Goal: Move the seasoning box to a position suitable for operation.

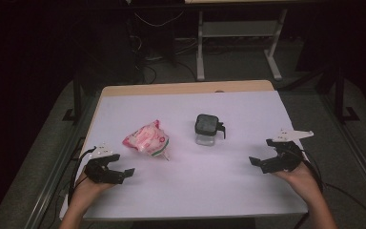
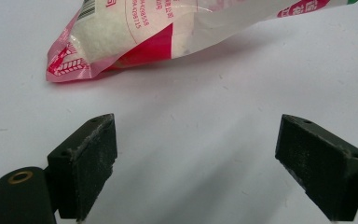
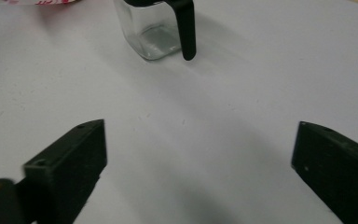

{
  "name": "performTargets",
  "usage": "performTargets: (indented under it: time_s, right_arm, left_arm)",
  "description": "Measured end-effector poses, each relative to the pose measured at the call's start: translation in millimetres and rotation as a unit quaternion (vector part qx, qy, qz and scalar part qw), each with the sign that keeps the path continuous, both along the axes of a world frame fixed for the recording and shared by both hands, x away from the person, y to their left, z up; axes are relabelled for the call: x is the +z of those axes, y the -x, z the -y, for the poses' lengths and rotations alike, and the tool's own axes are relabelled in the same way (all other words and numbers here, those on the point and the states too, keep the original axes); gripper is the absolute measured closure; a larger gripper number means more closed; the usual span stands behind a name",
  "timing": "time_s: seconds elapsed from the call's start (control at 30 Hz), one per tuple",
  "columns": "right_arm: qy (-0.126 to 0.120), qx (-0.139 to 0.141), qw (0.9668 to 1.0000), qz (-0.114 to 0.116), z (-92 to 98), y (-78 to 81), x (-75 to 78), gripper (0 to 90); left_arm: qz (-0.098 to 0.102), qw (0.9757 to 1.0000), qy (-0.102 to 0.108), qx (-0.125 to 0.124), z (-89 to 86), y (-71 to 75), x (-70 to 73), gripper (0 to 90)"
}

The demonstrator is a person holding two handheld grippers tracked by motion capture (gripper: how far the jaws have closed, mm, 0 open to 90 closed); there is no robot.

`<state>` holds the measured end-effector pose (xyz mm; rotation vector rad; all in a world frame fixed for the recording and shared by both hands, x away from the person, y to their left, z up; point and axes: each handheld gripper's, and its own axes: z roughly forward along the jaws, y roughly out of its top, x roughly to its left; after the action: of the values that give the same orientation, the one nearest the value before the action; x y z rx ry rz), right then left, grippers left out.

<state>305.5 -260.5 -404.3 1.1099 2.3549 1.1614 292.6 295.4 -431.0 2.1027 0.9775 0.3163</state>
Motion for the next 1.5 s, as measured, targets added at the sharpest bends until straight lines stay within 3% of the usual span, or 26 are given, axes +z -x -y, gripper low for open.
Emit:
performTargets:
  time_s: [0.2,0.63,0.97,1.5]
  right_arm:
    - [0.007,0.014,0.9999,-0.007,-3.9,-7.3,7.1,4.3]
    - [0.051,0.058,0.9969,-0.014,-22.5,-28.7,31.5,2.8]
    - [0.057,0.075,0.9954,-0.02,-30.9,-43.1,42.1,2.7]
    - [0.087,0.116,0.9886,-0.04,-55.1,-69.0,59.0,2.4]
  left_arm:
    - [0.002,1.0,0.006,0.002,1.3,0.1,0.5,12.3]
    - [-0.001,0.9999,0.005,-0.014,5.0,0.5,0.3,12.3]
    - [-0.002,0.9998,0.003,-0.021,7.2,0.6,0.8,12.3]
    - [-0.005,0.9997,0.013,-0.018,7.1,0.6,0.9,12.3]
